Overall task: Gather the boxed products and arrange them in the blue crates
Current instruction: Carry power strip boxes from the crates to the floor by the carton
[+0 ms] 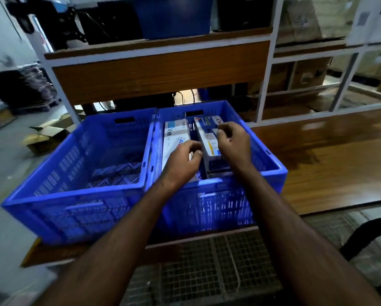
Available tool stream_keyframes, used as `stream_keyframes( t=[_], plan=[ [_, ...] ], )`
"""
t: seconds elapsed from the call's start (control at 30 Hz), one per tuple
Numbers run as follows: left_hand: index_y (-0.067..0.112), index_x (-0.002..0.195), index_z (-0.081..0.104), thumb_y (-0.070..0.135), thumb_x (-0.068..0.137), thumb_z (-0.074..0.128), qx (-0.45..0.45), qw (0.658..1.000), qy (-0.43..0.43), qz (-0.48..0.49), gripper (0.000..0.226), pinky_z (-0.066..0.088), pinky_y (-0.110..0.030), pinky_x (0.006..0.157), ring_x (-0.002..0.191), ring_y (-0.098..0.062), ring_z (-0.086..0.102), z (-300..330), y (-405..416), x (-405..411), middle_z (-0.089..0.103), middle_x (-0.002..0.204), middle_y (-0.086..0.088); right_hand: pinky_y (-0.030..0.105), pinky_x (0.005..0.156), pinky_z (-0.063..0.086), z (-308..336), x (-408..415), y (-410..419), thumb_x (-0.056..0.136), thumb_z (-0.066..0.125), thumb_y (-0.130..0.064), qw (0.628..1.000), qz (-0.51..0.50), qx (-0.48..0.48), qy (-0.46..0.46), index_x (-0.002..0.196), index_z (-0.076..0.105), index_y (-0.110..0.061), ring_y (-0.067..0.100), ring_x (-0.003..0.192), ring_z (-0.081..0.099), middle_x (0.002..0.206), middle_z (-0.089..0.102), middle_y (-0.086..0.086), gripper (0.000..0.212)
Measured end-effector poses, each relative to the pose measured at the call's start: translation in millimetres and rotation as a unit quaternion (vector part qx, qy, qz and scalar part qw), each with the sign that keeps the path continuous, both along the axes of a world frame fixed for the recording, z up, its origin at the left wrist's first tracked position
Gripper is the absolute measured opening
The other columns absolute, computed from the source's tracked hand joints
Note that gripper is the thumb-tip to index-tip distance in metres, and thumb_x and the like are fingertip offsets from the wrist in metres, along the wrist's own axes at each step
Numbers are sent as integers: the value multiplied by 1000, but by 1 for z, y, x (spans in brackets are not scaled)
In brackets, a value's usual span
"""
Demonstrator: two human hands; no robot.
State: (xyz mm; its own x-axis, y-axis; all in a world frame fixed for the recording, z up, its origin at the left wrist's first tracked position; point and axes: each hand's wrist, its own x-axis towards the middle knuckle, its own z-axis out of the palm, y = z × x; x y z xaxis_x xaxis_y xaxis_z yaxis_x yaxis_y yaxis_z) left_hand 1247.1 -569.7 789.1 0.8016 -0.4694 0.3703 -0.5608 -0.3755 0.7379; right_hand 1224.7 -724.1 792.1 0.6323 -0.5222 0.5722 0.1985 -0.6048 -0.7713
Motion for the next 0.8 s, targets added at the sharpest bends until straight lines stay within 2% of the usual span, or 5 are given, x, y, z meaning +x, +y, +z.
stream_keyframes(
  t=[0.1, 0.33, 0.57, 0.67, 0.8],
  plan=[
    [11, 122, 60, 14, 96, 54, 20, 999, -15, -35, 27, 44, -25, 97, 112, -12, 57, -4, 22, -7, 64, 119, -1, 22, 74, 50, 2, -19, 16, 86, 55, -10, 994, 25, -41, -101, 104, 64, -9, 16, 88, 64, 98, 67, 5, 20],
    [11, 113, 64, 25, 87, 48, -34, 992, -19, -121, 33, 50, -29, 91, 103, -13, 62, -7, 54, -33, 67, 108, -2, 34, 87, 54, -30, -87, 71, 83, 60, -13, 998, 3, -10, -58, 119, 60, -10, 14, 105, 63, 115, 64, 3, 35],
    [6, 108, 68, 35, 82, 48, -69, 959, -69, -264, 43, 38, -12, 93, 103, -10, 58, -32, 93, -80, 69, 109, -7, 33, 87, 53, -65, -196, 147, 82, 60, -19, 982, -186, -1, -27, 124, 56, -15, 17, 106, 61, 117, 62, 4, 41],
    [8, 106, 69, 39, 81, 47, -72, 947, -20, -313, 46, 40, -23, 95, 101, -8, 56, -45, 103, -130, 68, 104, -4, 27, 82, 52, -85, -266, 187, 81, 61, -21, 968, -251, 12, 20, 124, 57, -16, 16, 104, 60, 116, 62, 4, 43],
    [11, 107, 69, 32, 82, 51, -7, 900, 31, -435, 37, 45, -39, 97, 105, -23, 61, -61, 99, -228, 68, 105, -5, 18, 86, 47, -102, -377, 234, 81, 60, -25, 920, -385, 8, 67, 120, 60, -12, 13, 99, 60, 111, 63, 5, 41]
  ],
)
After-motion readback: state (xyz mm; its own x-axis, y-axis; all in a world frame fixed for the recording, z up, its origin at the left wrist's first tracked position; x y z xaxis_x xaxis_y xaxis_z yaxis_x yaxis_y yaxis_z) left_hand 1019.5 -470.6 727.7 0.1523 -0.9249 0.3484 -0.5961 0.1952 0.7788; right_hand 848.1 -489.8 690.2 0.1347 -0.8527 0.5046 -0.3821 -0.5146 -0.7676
